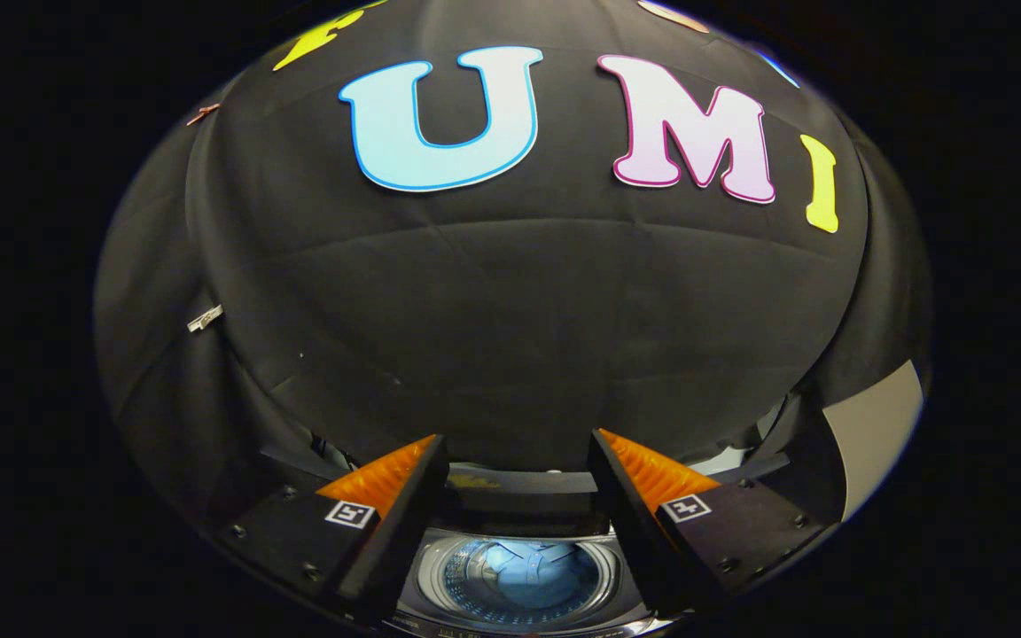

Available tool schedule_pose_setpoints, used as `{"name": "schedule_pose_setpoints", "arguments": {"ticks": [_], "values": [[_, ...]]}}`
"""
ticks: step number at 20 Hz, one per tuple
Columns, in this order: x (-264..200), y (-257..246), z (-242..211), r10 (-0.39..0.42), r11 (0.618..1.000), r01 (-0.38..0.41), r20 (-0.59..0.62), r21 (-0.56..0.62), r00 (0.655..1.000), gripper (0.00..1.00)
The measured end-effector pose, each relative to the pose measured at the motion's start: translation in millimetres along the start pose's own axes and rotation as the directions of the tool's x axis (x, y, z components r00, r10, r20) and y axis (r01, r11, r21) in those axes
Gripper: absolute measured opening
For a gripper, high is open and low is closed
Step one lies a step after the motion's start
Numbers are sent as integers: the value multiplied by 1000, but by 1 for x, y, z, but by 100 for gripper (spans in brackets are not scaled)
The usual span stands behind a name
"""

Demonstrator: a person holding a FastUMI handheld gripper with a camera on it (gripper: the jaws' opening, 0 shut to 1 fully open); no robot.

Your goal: Put the clothes into the washing machine and then close the washing machine lid.

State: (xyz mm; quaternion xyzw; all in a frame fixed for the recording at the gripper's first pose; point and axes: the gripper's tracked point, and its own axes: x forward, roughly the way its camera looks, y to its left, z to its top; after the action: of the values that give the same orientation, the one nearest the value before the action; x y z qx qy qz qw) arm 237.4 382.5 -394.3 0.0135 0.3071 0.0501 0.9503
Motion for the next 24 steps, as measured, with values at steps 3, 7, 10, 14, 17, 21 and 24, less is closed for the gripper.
{"name": "schedule_pose_setpoints", "arguments": {"ticks": [3,7,10,14,17,21,24], "values": [[-12,2,-9,1,1000,-1,16,-5,1000,100],[-24,4,-20,4,1000,-4,32,-10,999,100],[-30,5,-27,12,1000,-12,26,-5,1000,100],[-37,6,-41,26,1000,-26,8,-2,1000,100],[-43,12,-72,56,997,-52,-73,56,996,100],[-38,14,-120,59,998,-56,-153,21,986,100],[-34,15,-161,54,998,-56,-213,0,976,100]]}}
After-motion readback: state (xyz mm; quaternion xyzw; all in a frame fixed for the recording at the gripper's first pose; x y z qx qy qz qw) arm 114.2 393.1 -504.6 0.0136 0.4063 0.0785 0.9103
